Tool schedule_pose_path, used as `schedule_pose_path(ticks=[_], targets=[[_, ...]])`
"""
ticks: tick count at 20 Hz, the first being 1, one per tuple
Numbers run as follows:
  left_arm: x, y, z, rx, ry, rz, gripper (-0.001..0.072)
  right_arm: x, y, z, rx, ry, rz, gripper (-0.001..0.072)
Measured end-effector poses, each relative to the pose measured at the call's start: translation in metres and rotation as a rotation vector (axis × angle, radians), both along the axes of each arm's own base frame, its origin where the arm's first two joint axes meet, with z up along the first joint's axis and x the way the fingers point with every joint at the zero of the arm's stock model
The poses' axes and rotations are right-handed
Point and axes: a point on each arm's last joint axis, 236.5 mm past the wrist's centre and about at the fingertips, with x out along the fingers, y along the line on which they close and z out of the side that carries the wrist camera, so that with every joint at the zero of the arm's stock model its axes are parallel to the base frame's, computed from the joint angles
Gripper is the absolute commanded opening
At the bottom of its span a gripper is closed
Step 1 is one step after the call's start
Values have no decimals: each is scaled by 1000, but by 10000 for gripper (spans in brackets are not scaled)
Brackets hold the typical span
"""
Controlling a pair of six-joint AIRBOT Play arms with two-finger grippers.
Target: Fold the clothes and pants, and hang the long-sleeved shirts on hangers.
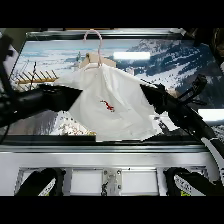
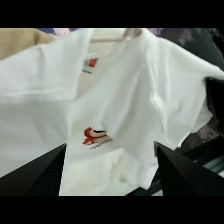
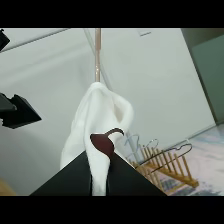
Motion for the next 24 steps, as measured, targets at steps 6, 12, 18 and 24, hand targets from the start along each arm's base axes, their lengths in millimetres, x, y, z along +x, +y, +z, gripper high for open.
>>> schedule_pose_path(ticks=[6,12,18,24], targets=[[1,57,0,14,19,179,21,-1,0,0,1,-2,2,20],[2,49,-24,14,65,158,20,7,-10,8,-3,-4,-51,16],[6,16,-40,0,63,69,20,29,-85,71,-67,-109,-328,16],[16,-29,-74,24,149,-46,21,23,-203,141,-189,-202,-747,16]])
